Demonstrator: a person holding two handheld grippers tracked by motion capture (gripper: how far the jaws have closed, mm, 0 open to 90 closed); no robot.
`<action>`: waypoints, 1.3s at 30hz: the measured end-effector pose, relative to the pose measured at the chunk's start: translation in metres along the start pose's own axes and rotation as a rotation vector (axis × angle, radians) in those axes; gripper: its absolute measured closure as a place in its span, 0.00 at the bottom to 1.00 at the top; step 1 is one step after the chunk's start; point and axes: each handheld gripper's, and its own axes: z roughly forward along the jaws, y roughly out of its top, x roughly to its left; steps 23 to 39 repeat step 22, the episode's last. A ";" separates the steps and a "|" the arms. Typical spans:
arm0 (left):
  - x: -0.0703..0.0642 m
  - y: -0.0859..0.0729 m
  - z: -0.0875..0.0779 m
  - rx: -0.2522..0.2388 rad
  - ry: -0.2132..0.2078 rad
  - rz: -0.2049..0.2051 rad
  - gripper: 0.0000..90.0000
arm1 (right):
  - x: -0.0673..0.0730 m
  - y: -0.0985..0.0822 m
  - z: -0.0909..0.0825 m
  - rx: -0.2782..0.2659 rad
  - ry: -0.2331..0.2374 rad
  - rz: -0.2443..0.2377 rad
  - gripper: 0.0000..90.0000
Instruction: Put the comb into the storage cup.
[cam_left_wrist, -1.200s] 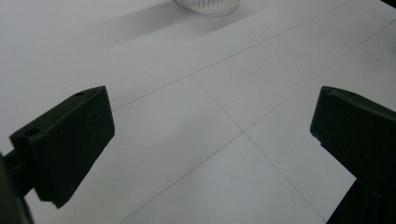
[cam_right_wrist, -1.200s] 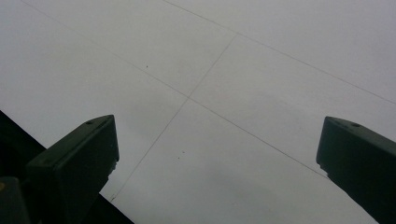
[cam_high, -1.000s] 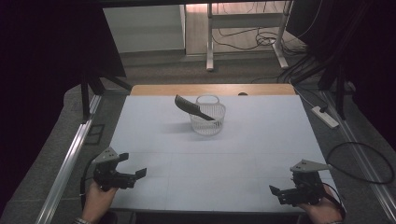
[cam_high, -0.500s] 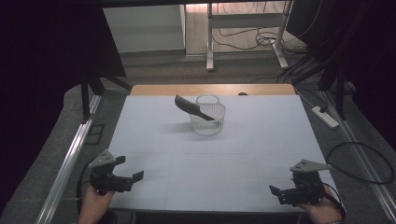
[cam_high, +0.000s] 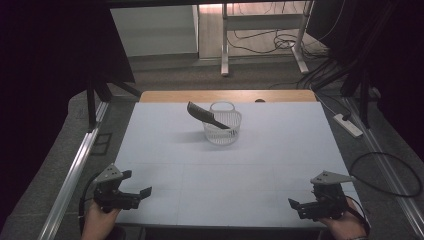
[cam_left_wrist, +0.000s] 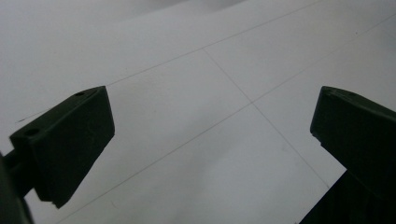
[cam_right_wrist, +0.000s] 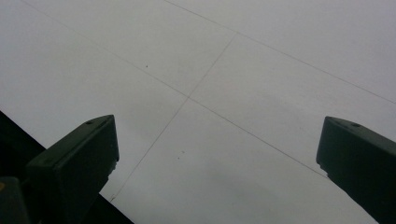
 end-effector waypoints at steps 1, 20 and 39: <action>0.000 0.000 0.000 0.005 0.001 0.002 0.00 | 0.000 0.000 0.000 0.000 0.000 0.000 0.00; -0.007 -0.005 0.000 0.067 0.043 0.039 0.00 | 0.000 0.000 0.000 0.002 0.000 -0.004 0.00; -0.006 -0.005 0.000 0.061 0.039 0.033 0.00 | 0.000 0.000 0.000 0.003 -0.001 -0.006 0.00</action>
